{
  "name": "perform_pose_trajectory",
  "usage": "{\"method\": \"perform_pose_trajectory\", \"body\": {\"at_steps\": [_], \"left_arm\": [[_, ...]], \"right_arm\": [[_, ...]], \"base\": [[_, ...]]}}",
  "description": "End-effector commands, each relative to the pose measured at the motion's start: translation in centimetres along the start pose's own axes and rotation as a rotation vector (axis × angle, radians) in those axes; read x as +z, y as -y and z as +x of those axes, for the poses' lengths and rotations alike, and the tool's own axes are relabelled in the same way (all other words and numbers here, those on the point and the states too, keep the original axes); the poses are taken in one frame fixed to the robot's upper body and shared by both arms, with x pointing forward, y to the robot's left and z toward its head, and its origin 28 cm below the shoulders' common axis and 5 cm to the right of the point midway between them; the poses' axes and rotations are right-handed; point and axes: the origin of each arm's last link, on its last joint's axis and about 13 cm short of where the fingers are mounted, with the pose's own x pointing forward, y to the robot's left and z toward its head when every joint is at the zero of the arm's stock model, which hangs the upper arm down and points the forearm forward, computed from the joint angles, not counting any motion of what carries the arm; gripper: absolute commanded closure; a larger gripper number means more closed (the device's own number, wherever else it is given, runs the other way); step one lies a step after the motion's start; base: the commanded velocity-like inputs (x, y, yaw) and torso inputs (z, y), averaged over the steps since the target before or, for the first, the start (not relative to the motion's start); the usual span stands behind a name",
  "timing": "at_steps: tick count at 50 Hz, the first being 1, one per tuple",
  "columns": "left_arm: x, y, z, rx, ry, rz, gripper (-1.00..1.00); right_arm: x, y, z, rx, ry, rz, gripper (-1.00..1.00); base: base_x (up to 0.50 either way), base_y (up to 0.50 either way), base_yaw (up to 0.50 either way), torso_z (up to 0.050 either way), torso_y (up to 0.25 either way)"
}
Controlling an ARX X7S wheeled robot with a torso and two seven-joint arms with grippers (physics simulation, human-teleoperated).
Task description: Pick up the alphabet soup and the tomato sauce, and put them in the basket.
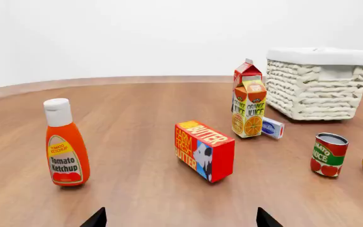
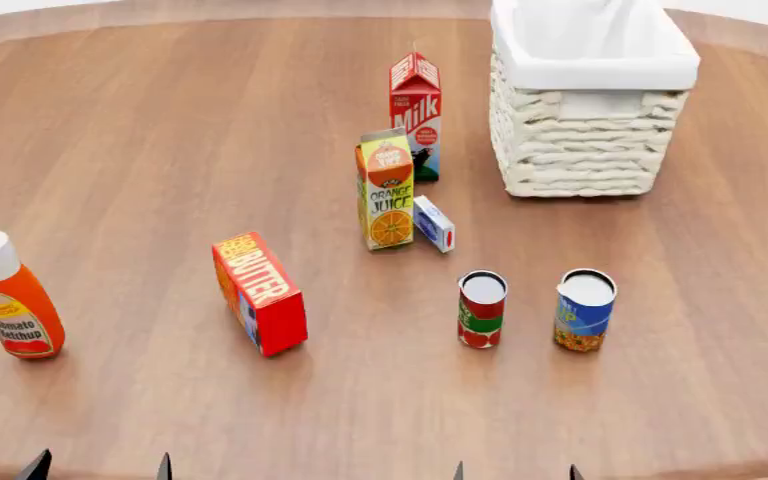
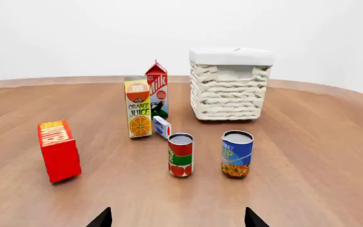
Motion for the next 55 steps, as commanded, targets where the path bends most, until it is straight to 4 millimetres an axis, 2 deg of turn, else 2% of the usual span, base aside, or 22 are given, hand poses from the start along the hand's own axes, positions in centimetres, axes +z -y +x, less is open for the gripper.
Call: {"method": "perform_pose_trajectory", "body": {"at_steps": [1,10,14,16,17,18,19,21,23,26,29,32,33,35,40,46,47,49,50,52,55], "left_arm": [[0.0,0.0,0.0,0.000,0.000,0.000,-1.00],[0.0,-0.5,0.2,0.022,0.003,0.019,-1.00],[2.4,-1.1,0.8,0.049,0.081,0.068,-1.00],[5.8,-2.3,0.8,0.093,0.190,0.095,-1.00],[6.5,-2.5,0.7,0.103,0.211,0.112,-1.00],[8.4,-3.0,0.5,0.113,0.267,0.129,-1.00],[9.2,-3.2,0.4,0.124,0.285,0.137,-1.00],[12.5,-3.7,-0.7,0.151,0.388,0.163,-1.00],[14.2,-3.9,-1.5,0.153,0.438,0.199,-1.00],[15.6,-3.9,-2.6,0.157,0.497,0.209,-1.00],[16.2,-3.6,-3.3,0.143,0.523,0.223,-1.00],[16.2,-3.2,-3.4,0.128,0.527,0.236,-1.00],[16.2,-3.1,-3.5,0.127,0.530,0.236,-1.00],[16.3,-3.0,-3.5,0.126,0.532,0.236,-1.00],[16.3,-2.9,-3.5,0.126,0.532,0.230,-1.00],[16.5,-2.9,-3.8,0.125,0.539,0.238,-1.00],[16.6,-2.9,-3.9,0.126,0.540,0.239,-1.00],[16.7,-2.9,-4.0,0.129,0.545,0.235,-1.00],[16.6,-2.9,-4.0,0.129,0.544,0.236,-1.00],[16.5,-2.8,-3.9,0.125,0.541,0.237,-1.00],[16.5,-2.8,-3.8,0.121,0.537,0.238,-1.00]], "right_arm": [[0.0,0.0,0.0,0.000,0.000,0.000,-1.00],[-0.2,0.2,0.6,-0.014,0.000,-0.018,-1.00],[2.1,0.4,1.7,-0.048,0.103,-0.058,-1.00],[5.1,0.5,2.5,-0.063,0.250,-0.166,-1.00],[6.3,0.4,2.7,-0.068,0.301,-0.193,-1.00],[7.3,0.4,2.8,-0.067,0.320,-0.169,-1.00],[8.0,0.4,2.8,-0.068,0.334,-0.163,-1.00],[11.4,0.5,2.5,-0.076,0.421,-0.135,-1.00],[13.7,0.6,2.0,-0.073,0.478,-0.130,-1.00],[15.8,0.8,1.0,-0.075,0.534,-0.088,-1.00],[17.1,0.9,0.1,-0.077,0.576,-0.061,-1.00],[17.5,0.7,-0.4,-0.070,0.587,-0.068,-1.00],[16.8,0.7,-0.4,-0.068,0.587,-0.068,-1.00],[17.5,0.8,-0.3,-0.071,0.589,-0.066,-1.00],[16.8,0.9,-0.1,-0.076,0.569,-0.056,-1.00],[17.2,0.8,-0.5,-0.062,0.575,-0.053,-1.00],[16.7,0.8,-0.5,-0.061,0.577,-0.053,-1.00],[17.3,0.8,-0.7,-0.060,0.582,-0.052,-1.00],[16.6,0.8,-0.6,-0.061,0.584,-0.051,-1.00],[17.2,0.7,-0.7,-0.058,0.583,-0.050,-1.00],[16.8,0.6,-0.8,-0.054,0.582,-0.052,-1.00]], "base": [[0.00,0.00,0.00,0.000,0.000],[0.00,0.00,0.00,0.000,0.000],[0.00,0.00,0.00,0.000,0.000],[0.00,0.00,0.00,0.000,0.000],[0.00,0.00,0.00,0.000,0.000],[0.00,0.00,0.00,0.000,0.000],[0.00,0.00,0.00,0.000,0.000],[0.00,0.00,0.00,0.000,0.000],[0.00,0.00,0.00,0.000,0.000],[0.00,0.00,0.00,0.000,0.000],[0.00,0.00,0.00,0.031,0.000],[0.00,0.00,0.00,0.050,0.000],[0.00,0.00,0.00,0.050,0.000],[0.00,0.00,0.00,0.050,0.000],[0.00,0.00,0.00,0.050,0.000],[0.00,0.00,0.00,0.050,0.000],[0.00,0.00,0.00,0.050,0.000],[0.00,0.00,0.00,0.050,0.000],[0.00,0.00,0.00,0.050,0.000],[0.00,0.00,0.00,0.050,0.000],[0.00,0.00,0.00,0.050,0.000]]}}
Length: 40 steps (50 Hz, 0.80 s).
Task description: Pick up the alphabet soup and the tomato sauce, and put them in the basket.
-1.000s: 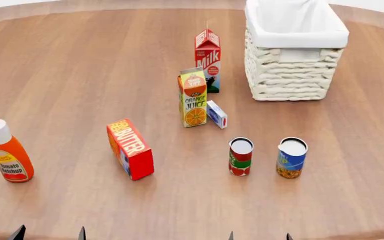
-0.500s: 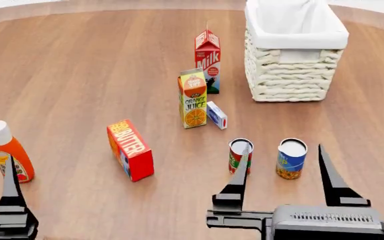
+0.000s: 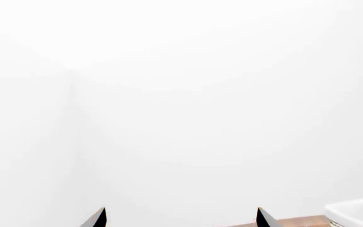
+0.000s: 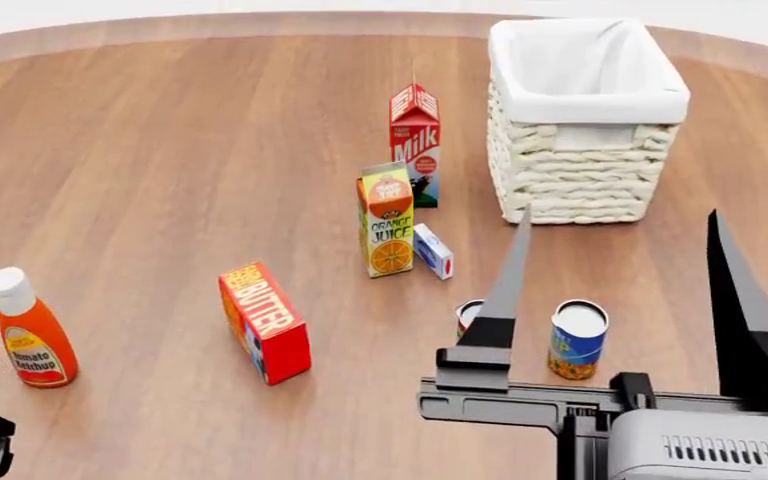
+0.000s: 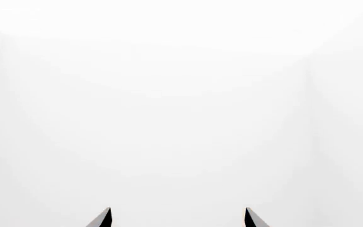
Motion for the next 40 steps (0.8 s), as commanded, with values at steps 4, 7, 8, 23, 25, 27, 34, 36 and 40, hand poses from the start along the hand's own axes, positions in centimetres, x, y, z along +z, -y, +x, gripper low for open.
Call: {"method": "perform_pose_trajectory", "body": {"at_steps": [4,7,8,23,25,27,34,36,40], "left_arm": [[0.8,0.0,0.0,-0.007,0.020,0.007,-1.00],[0.8,0.0,-0.1,-0.005,0.020,0.009,-1.00],[0.8,0.0,-0.1,-0.004,0.020,0.007,-1.00],[0.4,0.4,-0.3,-0.026,0.024,-0.031,-1.00],[0.4,0.4,-0.2,-0.027,0.024,-0.028,-1.00],[0.4,0.5,-0.2,-0.031,0.024,-0.028,-1.00],[0.5,0.5,-0.3,-0.030,0.026,-0.028,-1.00],[0.4,0.5,-0.3,-0.031,0.025,-0.026,-1.00],[0.5,0.4,-0.3,-0.031,0.025,-0.026,-1.00]], "right_arm": [[0.3,0.0,-0.6,0.002,0.019,0.015,-1.00],[1.1,0.0,-0.2,0.004,0.018,0.014,-1.00],[1.1,0.0,-0.2,0.003,0.018,0.014,-1.00],[0.6,-0.3,-0.6,0.017,0.012,0.028,-1.00],[0.8,-0.3,-0.5,0.019,0.010,0.031,-1.00],[0.0,-0.3,-0.9,0.020,0.008,0.030,-1.00],[0.2,-0.3,-0.9,0.024,0.004,0.032,-1.00],[0.3,-0.3,-0.7,0.023,0.002,0.033,-1.00],[-0.2,-0.4,-1.0,0.024,0.000,0.033,-1.00]], "base": [[0.00,0.00,0.00,0.050,0.000],[0.00,0.00,0.00,0.050,0.000],[0.00,0.00,0.00,0.050,0.000],[0.00,0.00,0.00,0.035,0.000],[0.00,0.00,0.00,0.000,0.000],[0.00,-0.02,0.00,0.000,0.000],[0.00,-0.09,0.00,0.000,0.000],[0.00,-0.10,0.00,0.000,0.000],[0.00,-0.09,0.00,0.000,0.000]]}}
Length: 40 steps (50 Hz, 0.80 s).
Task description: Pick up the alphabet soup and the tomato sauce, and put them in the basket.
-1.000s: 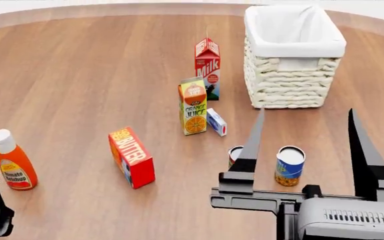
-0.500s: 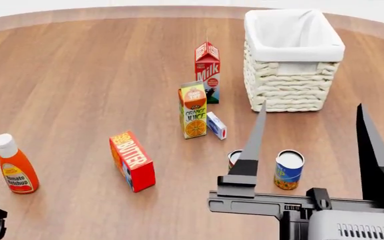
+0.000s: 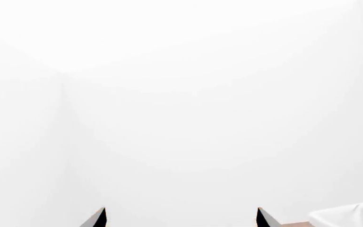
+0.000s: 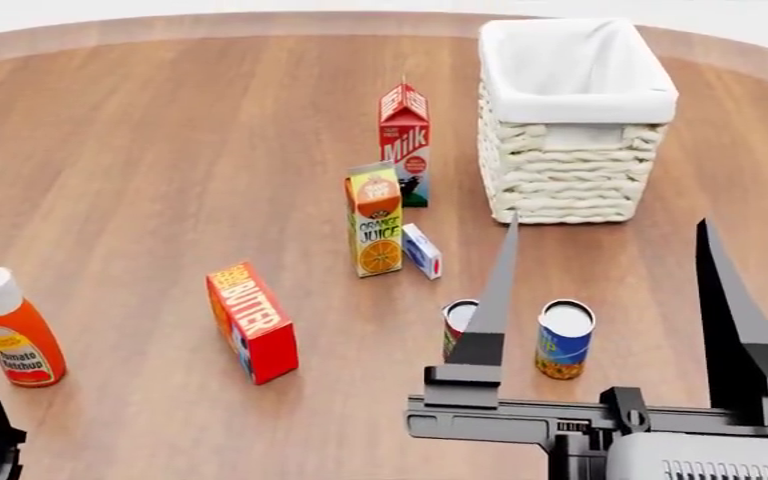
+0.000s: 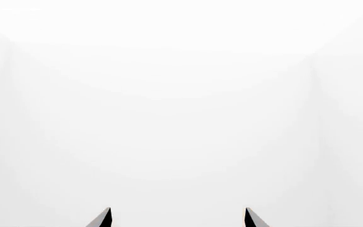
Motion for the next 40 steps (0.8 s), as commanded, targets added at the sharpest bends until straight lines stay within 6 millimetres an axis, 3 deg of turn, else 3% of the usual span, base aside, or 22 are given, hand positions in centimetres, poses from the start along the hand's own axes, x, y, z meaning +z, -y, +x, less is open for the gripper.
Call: {"method": "perform_pose_trajectory", "body": {"at_steps": [1,24,30,34,40], "left_arm": [[0.01,-0.01,-0.05,-0.004,0.001,-0.003,-1.00],[-0.01,-0.02,-0.19,-0.004,-0.001,0.001,-1.00],[0.00,-0.02,-0.20,-0.005,-0.003,0.003,-1.00],[0.01,-0.01,-0.18,-0.005,-0.002,0.002,-1.00],[0.02,0.02,-0.18,-0.007,-0.002,0.004,-1.00]], "right_arm": [[-0.68,-0.07,-0.41,0.005,-0.007,0.003,-1.00],[-0.05,-0.08,-0.04,0.009,-0.015,0.002,-1.00],[-0.79,-0.13,-0.56,0.011,-0.015,0.002,-1.00],[0.03,-0.10,0.00,0.012,-0.014,0.002,-1.00],[-0.74,-0.12,-0.56,0.013,-0.014,0.003,-1.00]], "base": [[0.00,-0.10,0.00,0.000,0.000],[0.00,-0.09,0.00,0.000,0.000],[0.00,-0.09,0.00,0.000,0.000],[0.00,-0.10,0.00,0.000,0.000],[0.00,-0.10,0.00,0.000,0.000]]}}
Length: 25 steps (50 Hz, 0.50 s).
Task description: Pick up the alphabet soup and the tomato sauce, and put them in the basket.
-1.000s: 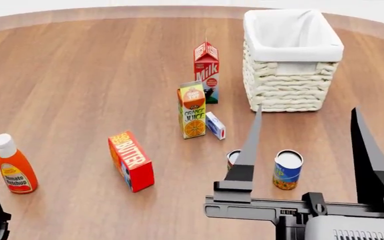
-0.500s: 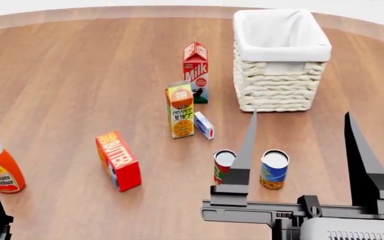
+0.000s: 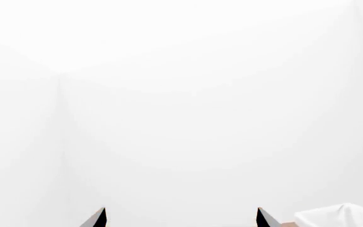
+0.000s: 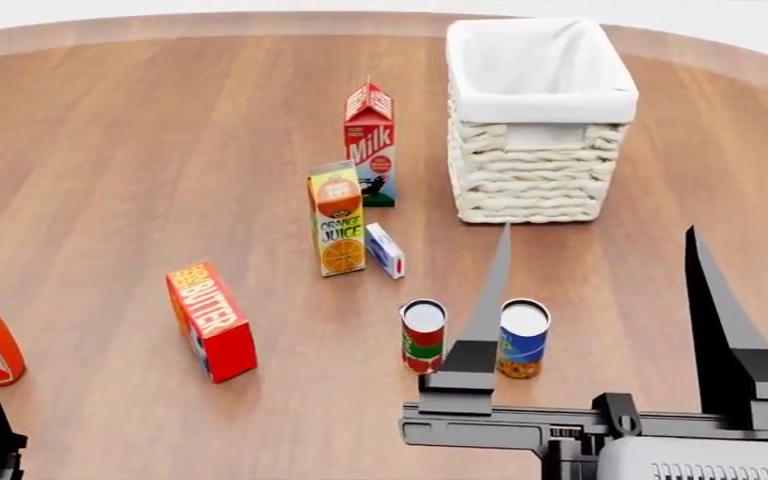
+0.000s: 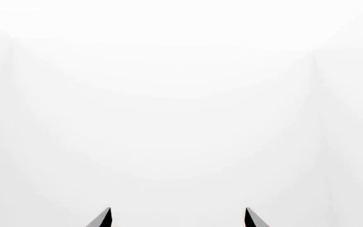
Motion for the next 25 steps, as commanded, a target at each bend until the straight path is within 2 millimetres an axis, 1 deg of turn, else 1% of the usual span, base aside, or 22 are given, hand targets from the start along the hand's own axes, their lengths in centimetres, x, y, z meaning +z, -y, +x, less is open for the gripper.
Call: {"method": "perform_pose_trajectory", "body": {"at_steps": [1,2,5,6,7,10,12,14,16,18,19,20,21,22,23,25], "left_arm": [[0.01,0.04,-0.03,-0.003,0.000,0.002,-1.00],[0.00,0.04,-0.04,-0.003,-0.001,0.002,-1.00],[-0.09,0.04,-0.12,-0.002,-0.003,0.000,-1.00],[-0.11,0.05,-0.13,-0.002,-0.003,0.000,-1.00],[-0.12,0.05,-0.13,-0.002,-0.004,0.002,-1.00],[-0.10,0.05,-0.12,-0.003,-0.003,0.002,-1.00],[-0.09,0.06,-0.13,-0.003,-0.004,0.001,-1.00],[-0.10,0.09,-0.14,-0.005,-0.004,0.003,-1.00],[-0.09,0.08,-0.11,-0.005,-0.004,0.004,-1.00],[-0.03,0.08,-0.11,-0.005,-0.003,0.005,-1.00],[-0.05,0.08,-0.12,-0.006,-0.004,0.006,-1.00],[-0.06,0.07,-0.12,-0.005,-0.004,0.007,-1.00],[-0.05,0.06,-0.11,-0.005,-0.004,0.005,-1.00],[-0.07,0.06,-0.11,-0.005,-0.004,0.006,-1.00],[-0.10,0.06,-0.12,-0.005,-0.005,0.006,-1.00],[-0.19,0.09,-0.16,-0.005,-0.006,0.004,-1.00]], "right_arm": [[-0.44,-0.02,-0.35,0.003,-0.001,0.001,-1.00],[-0.49,-0.02,-0.37,0.002,-0.002,0.001,-1.00],[0.19,-0.04,0.07,0.005,-0.004,0.000,-1.00],[-0.12,-0.05,-0.15,0.005,-0.005,0.000,-1.00],[0.13,-0.02,0.08,0.004,-0.006,0.000,-1.00],[-0.22,-0.04,-0.20,0.005,-0.006,0.001,-1.00],[0.03,-0.02,-0.03,0.005,-0.008,0.000,-1.00],[-0.59,-0.04,-0.46,0.005,-0.008,0.000,-1.00],[-0.62,-0.05,-0.50,0.006,-0.009,0.001,-1.00],[-0.59,-0.06,-0.52,0.007,-0.009,0.000,-1.00],[0.06,-0.03,0.01,0.006,-0.010,0.000,-1.00],[0.12,-0.03,0.04,0.006,-0.010,0.001,-1.00],[-0.49,-0.06,-0.41,0.007,-0.011,0.000,-1.00],[-0.17,-0.07,-0.18,0.007,-0.011,0.001,-1.00],[-0.51,-0.09,-0.42,0.008,-0.011,0.000,-1.00],[0.10,-0.06,0.02,0.007,-0.011,0.001,-1.00]], "base": [[0.00,-0.09,0.00,0.000,0.000],[0.00,-0.09,0.00,0.000,0.000],[0.00,-0.10,0.00,0.000,0.000],[0.00,-0.09,0.00,0.000,0.000],[0.00,-0.10,0.00,0.000,0.000],[0.00,-0.10,0.00,0.000,0.000],[0.00,-0.11,0.00,0.000,0.000],[0.00,-0.13,0.00,0.000,0.000],[0.00,-0.13,0.00,0.000,0.000],[0.00,-0.13,0.00,0.000,0.000],[0.00,-0.13,0.00,0.000,0.000],[0.00,-0.13,0.00,0.000,0.000],[0.00,-0.13,0.00,0.000,0.000],[0.00,-0.13,0.00,0.000,0.000],[0.00,-0.14,0.00,0.000,0.000],[0.00,-0.13,0.00,0.000,0.000]]}}
